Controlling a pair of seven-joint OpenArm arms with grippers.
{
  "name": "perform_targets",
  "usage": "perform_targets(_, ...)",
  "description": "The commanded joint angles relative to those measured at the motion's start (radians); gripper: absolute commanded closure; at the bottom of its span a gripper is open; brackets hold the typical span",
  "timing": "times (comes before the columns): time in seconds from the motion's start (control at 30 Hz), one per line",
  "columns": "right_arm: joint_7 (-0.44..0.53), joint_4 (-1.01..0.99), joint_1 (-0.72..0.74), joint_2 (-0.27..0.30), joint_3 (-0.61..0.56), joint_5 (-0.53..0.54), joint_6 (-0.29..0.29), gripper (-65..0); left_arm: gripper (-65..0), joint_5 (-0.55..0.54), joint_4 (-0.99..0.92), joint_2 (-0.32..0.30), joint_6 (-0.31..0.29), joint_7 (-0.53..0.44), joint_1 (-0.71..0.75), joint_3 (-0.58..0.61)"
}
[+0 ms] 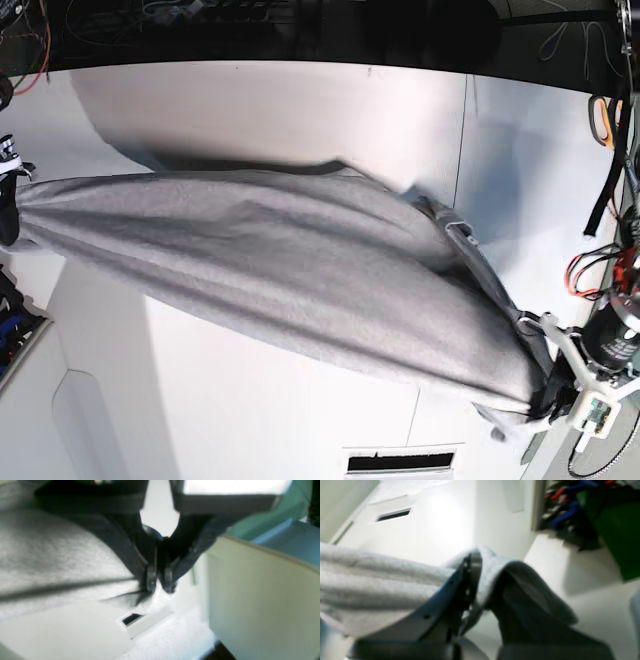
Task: Layout the t-shirt on the table in an organized manner, then fold the t-shirt properly
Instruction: 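Lift the shirt with both grippers and stretch it between them, then lower the stretched shirt onto the table and open the left gripper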
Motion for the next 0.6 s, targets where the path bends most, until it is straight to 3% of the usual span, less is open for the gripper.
perform_targets(0.0,0.043,-0.023,0.033,0.027,-0.005,-0.014,-0.011,0.0,0.0,0.001,-0.063,0.006,-0.007,-0.027,-0.056,0.014)
perform_targets(0.2,0.128,-0.334,0.165,0.103,-0.065,-0.094,-0.011,0.0,0.0,0.001,-0.531,0.130,-0.138,-0.067,-0.221,0.177)
perform_targets(0.37,0.136,-0.423,0.200,0.108,-0.066,-0.076,-0.011,0.0,-1.4,-0.011,-0.745,0.185,-0.142,-0.146,-0.250,0.254)
perform_targets(0.47,0.137,-0.422,0.201,0.114,-0.066,-0.070,-0.011,0.0,-17.0,-0.014,-0.766,0.211,-0.141,-0.157,-0.251,0.254)
perform_targets(0.57,0.148,-0.422,0.207,0.129,-0.066,-0.047,-0.011,0.0,-25.1,-0.037,-0.766,0.226,-0.141,-0.170,-0.272,0.254)
